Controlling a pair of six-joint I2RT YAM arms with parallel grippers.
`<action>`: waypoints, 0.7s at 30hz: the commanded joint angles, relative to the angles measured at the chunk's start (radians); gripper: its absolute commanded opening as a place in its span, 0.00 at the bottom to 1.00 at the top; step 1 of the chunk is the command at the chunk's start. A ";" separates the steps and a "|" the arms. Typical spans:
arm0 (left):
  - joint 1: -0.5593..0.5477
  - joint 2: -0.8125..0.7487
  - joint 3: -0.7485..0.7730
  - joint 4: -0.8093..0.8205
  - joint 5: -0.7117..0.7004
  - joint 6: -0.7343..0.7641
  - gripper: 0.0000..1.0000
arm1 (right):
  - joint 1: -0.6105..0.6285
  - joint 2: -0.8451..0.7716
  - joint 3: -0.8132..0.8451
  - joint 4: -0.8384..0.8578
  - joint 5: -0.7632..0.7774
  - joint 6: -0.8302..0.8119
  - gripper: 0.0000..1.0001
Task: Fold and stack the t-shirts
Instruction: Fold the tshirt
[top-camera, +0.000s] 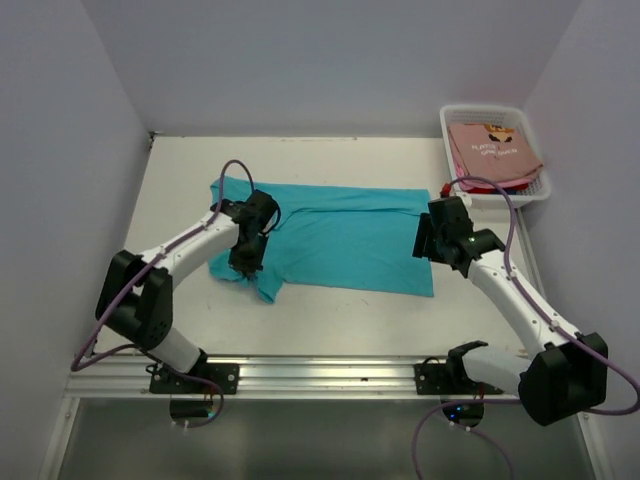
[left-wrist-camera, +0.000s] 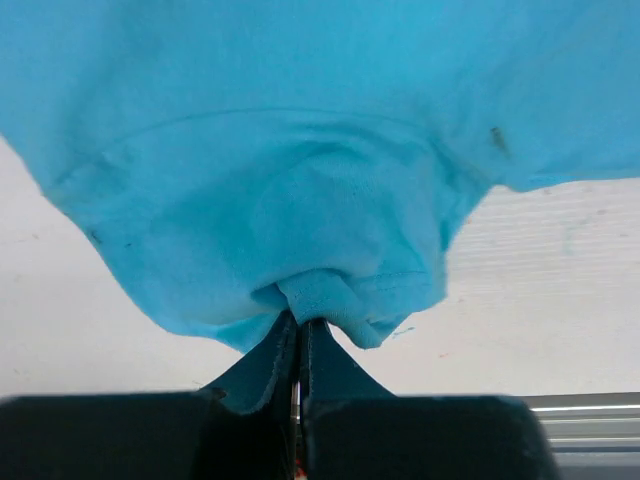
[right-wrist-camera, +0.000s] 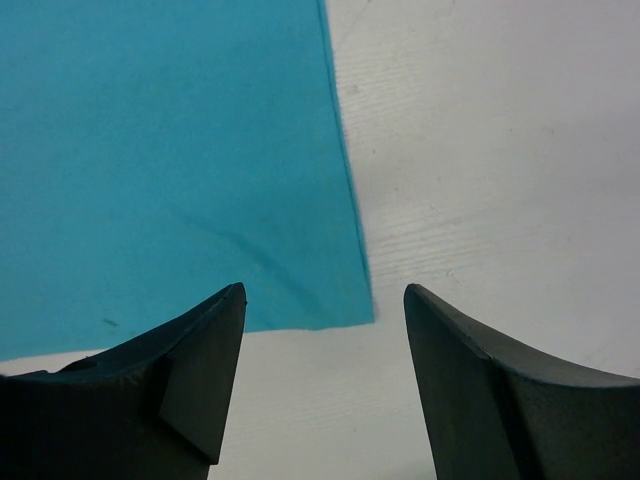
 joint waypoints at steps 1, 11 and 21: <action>-0.020 -0.082 0.085 -0.072 -0.054 -0.020 0.00 | 0.004 0.051 -0.012 -0.039 0.077 0.054 0.69; -0.036 -0.153 0.089 -0.115 -0.084 -0.001 0.00 | 0.001 0.144 -0.110 0.005 0.019 0.187 0.58; -0.036 -0.222 0.138 -0.156 -0.111 0.014 0.00 | 0.002 0.203 -0.210 0.088 -0.042 0.309 0.50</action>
